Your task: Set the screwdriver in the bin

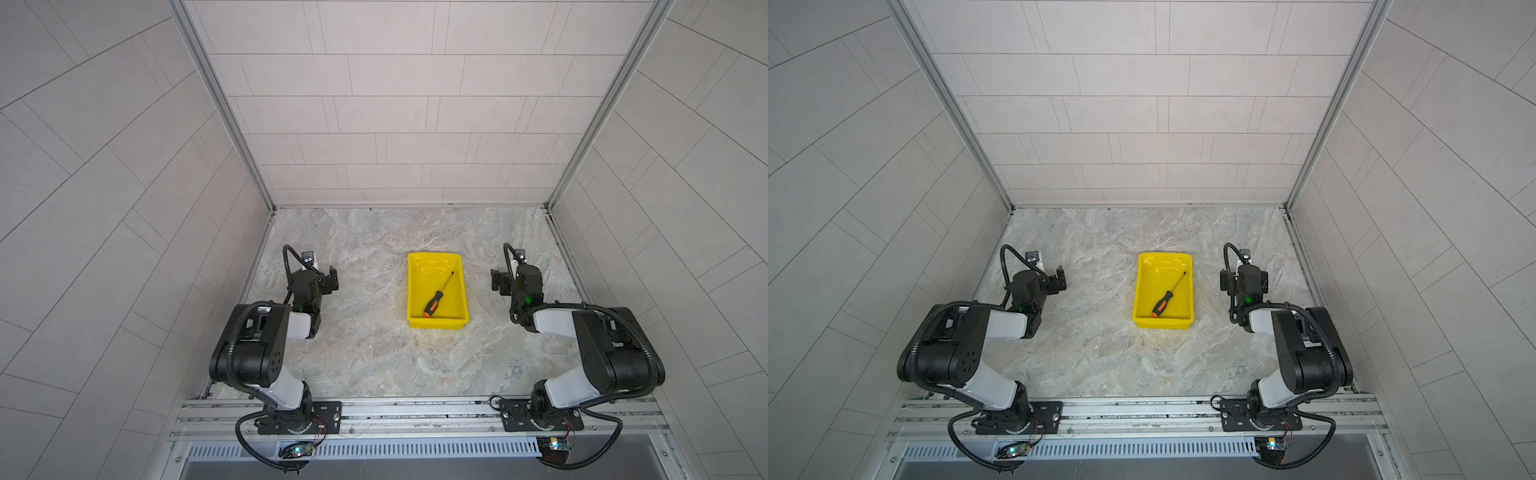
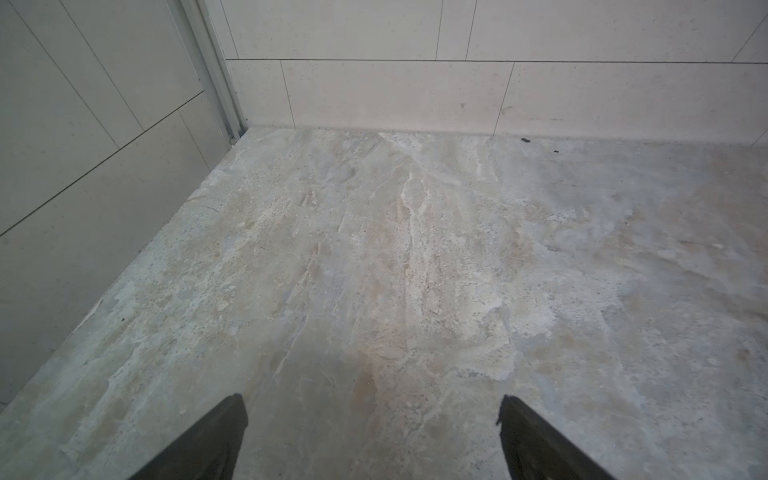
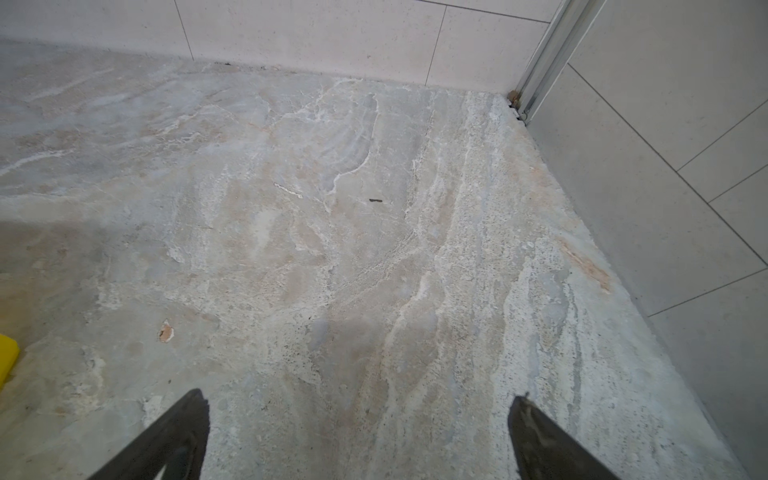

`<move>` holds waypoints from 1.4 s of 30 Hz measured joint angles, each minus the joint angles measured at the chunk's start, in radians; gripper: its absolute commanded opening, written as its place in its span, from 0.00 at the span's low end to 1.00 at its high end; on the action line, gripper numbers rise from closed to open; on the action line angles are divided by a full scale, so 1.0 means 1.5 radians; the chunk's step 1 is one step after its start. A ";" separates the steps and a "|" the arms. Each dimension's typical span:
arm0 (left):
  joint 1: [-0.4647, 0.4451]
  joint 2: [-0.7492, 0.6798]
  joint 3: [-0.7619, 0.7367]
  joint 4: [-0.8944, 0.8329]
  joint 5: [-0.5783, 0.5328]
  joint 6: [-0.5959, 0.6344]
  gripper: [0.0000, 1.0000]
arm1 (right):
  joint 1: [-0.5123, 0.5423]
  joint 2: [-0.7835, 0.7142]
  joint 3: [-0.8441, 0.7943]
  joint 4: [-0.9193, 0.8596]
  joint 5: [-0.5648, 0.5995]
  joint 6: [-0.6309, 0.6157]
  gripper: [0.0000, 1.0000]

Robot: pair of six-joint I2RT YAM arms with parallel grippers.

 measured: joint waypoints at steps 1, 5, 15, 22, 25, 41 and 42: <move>0.000 0.000 0.000 0.000 0.004 0.001 1.00 | 0.000 0.000 -0.001 0.006 -0.007 -0.001 1.00; 0.000 0.001 0.000 -0.005 0.011 0.002 1.00 | 0.000 0.000 -0.016 0.032 -0.048 -0.014 1.00; 0.000 0.001 0.000 -0.007 -0.009 0.001 1.00 | -0.005 0.000 -0.017 0.030 -0.027 -0.004 1.00; 0.000 0.001 0.000 -0.007 -0.011 0.001 1.00 | 0.006 0.000 -0.017 0.030 0.003 -0.004 1.00; 0.000 0.001 0.000 -0.008 -0.011 0.001 1.00 | 0.006 0.000 -0.017 0.030 0.007 -0.004 1.00; 0.000 0.001 0.000 -0.009 -0.012 0.001 1.00 | 0.006 0.000 -0.017 0.030 0.014 -0.004 1.00; 0.000 0.001 0.000 -0.009 -0.011 0.001 1.00 | 0.006 0.000 -0.017 0.030 0.014 -0.004 0.99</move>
